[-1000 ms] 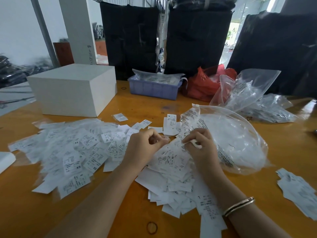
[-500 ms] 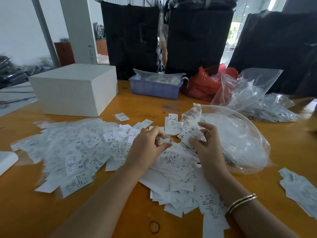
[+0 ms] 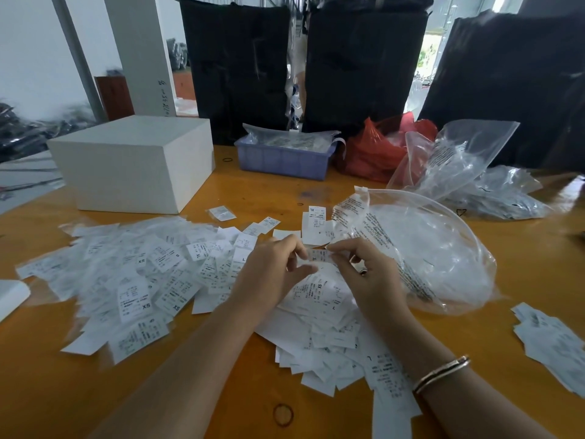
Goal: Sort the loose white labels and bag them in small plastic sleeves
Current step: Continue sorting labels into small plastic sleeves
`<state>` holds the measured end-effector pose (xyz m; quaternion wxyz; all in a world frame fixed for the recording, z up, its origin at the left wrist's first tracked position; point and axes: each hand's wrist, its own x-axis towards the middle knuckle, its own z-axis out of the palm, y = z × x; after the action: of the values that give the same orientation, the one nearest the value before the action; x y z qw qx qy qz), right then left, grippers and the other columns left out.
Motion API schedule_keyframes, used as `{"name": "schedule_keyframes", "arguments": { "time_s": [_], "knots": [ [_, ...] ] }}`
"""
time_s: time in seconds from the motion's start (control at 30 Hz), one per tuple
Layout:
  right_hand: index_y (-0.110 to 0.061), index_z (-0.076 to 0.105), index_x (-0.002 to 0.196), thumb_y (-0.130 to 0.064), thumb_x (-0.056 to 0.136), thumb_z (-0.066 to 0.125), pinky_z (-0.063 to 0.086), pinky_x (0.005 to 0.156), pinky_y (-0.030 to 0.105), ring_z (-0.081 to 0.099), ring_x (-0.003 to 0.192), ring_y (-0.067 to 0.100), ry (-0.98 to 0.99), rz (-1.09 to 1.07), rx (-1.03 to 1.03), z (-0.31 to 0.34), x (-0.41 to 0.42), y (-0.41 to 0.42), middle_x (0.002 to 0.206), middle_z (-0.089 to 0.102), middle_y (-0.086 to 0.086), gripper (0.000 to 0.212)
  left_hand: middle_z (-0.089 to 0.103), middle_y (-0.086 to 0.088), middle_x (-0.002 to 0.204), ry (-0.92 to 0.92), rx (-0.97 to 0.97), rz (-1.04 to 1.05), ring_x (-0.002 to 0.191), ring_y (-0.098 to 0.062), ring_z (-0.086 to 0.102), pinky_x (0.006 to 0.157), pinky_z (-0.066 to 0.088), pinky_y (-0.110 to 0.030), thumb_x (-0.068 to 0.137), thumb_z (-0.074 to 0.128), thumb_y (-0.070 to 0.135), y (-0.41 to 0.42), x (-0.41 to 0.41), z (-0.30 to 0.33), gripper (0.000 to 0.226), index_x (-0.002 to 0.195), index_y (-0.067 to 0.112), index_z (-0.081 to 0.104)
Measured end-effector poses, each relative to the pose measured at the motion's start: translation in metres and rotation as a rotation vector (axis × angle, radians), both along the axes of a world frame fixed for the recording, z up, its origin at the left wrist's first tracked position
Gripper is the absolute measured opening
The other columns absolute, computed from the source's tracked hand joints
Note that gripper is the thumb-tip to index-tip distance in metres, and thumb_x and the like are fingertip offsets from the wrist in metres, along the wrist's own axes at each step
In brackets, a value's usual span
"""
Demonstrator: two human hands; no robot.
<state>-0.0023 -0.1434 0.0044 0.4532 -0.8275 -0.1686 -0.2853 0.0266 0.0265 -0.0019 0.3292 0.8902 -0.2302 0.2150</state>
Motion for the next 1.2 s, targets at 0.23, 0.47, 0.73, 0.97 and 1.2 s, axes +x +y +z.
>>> {"name": "schedule_keyframes", "arguments": {
  "time_s": [0.23,0.47,0.73,0.97,1.2],
  "knots": [
    [-0.012,0.073,0.096,0.0,0.085,0.063,0.049,0.079,0.028,0.059,0.086,0.01,-0.044,0.001,-0.186,0.0,0.004,-0.001,0.087,0.065,-0.01,0.019,0.054,0.015,0.077,-0.063,0.007,-0.01,0.071,-0.004,0.049,0.057,0.042,-0.023,0.081,0.064,0.046,0.0,-0.002,0.001,0.026,0.086,0.02,0.068],
    [-0.039,0.036,0.137,-0.023,0.094,0.054,0.038,0.084,0.0,0.049,0.101,-0.019,0.105,0.018,-0.055,-0.003,0.002,0.002,0.109,0.057,-0.028,0.049,0.064,0.021,0.073,0.133,-0.214,-0.103,0.069,0.005,0.059,0.056,0.039,-0.007,0.081,0.063,0.044,-0.003,-0.004,0.001,0.016,0.082,0.029,0.068],
    [-0.03,0.024,0.146,-0.01,0.092,0.049,-0.007,0.099,0.0,0.006,0.119,-0.029,0.223,0.184,-0.411,-0.008,0.003,0.003,0.145,0.03,-0.018,0.063,0.069,0.009,0.072,0.172,-0.351,-0.138,0.066,-0.003,0.06,0.057,0.042,-0.009,0.086,0.065,0.03,-0.005,-0.003,-0.001,0.009,0.083,0.024,0.071],
    [-0.026,0.005,0.151,-0.018,0.082,0.036,-0.02,0.106,0.017,0.008,0.14,0.004,0.122,0.068,-0.715,-0.011,0.005,0.002,0.157,0.013,-0.013,0.076,0.069,0.009,0.073,0.206,-0.388,-0.115,0.065,-0.006,0.062,0.058,0.049,-0.016,0.078,0.059,0.046,-0.006,-0.004,0.004,0.013,0.081,0.035,0.066],
    [-0.015,0.053,0.132,-0.015,0.092,0.046,0.022,0.106,0.036,0.039,0.126,0.014,-0.088,-0.517,-0.273,-0.001,0.016,-0.04,0.134,0.053,0.001,0.04,0.069,-0.002,0.091,0.044,-0.197,0.476,0.061,-0.005,0.053,0.046,0.037,-0.014,0.093,0.058,0.021,0.037,0.011,0.009,0.021,0.114,0.019,0.059]
  ]
}}
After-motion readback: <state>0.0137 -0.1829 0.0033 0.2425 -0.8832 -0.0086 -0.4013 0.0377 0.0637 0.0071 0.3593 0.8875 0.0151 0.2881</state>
